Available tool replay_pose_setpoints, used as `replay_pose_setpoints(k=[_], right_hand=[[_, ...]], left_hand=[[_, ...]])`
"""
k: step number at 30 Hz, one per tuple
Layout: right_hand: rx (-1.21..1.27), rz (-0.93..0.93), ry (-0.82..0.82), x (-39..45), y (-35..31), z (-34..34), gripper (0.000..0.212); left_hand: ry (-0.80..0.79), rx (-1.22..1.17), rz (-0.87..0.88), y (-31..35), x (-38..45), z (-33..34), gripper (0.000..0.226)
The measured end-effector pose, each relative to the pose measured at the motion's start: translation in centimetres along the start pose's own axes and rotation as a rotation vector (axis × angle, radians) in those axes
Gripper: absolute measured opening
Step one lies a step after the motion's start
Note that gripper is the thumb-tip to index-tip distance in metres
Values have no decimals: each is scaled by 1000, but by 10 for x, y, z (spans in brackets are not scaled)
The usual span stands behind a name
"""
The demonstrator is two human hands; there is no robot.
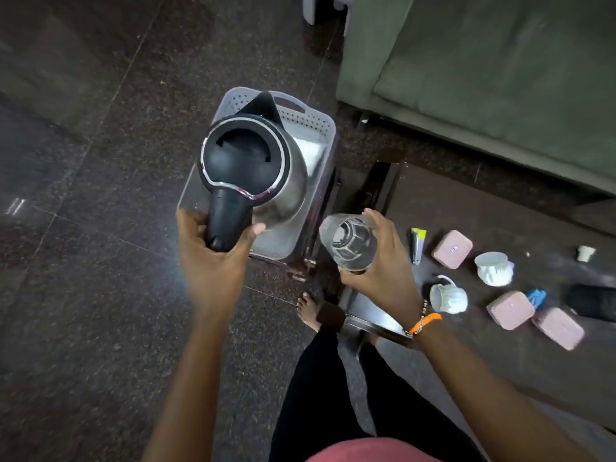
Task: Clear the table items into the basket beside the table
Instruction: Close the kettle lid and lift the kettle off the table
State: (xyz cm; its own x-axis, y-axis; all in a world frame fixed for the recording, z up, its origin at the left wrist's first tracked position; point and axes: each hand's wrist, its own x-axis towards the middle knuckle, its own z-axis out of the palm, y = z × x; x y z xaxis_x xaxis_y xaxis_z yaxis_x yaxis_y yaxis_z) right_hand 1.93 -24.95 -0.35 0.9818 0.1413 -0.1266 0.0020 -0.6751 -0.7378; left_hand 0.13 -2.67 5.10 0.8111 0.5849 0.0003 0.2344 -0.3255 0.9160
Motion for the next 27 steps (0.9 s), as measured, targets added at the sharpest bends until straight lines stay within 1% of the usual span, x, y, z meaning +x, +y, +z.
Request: replay_pose_setpoints(k=[2,5,8,13,15,16,19,24,27], right_hand=[[-40,29,10,-14,23,-14,91],[-82,65,-12,-32,60,-31,89],[-114,74,-79,-46,94,-41,87],[-159,118,-232,-64,147,-41,88],[-197,128,-279,-67,163,-34,88],[-251,118,-284,-68,171,-30,86],[-417,104,-296,-68,189,-18,81],[-406,155,-368,-64,207,-5,82],[-397,170,-372,-65,216,0,84]], left_hand=[[-28,-17,21,11,-29,2,45],[-112,-24,46,15,-73,9,46],[-189,-1,-2,11,-111,16,45],[-323,145,-98,-7,-172,37,45],[-365,204,-130,-12,-189,44,50],[-380,241,-144,-14,-197,48,52],[-413,345,-158,-24,-215,58,45],[-427,439,-169,-32,-238,66,49],[-416,454,-179,-35,-245,70,50]])
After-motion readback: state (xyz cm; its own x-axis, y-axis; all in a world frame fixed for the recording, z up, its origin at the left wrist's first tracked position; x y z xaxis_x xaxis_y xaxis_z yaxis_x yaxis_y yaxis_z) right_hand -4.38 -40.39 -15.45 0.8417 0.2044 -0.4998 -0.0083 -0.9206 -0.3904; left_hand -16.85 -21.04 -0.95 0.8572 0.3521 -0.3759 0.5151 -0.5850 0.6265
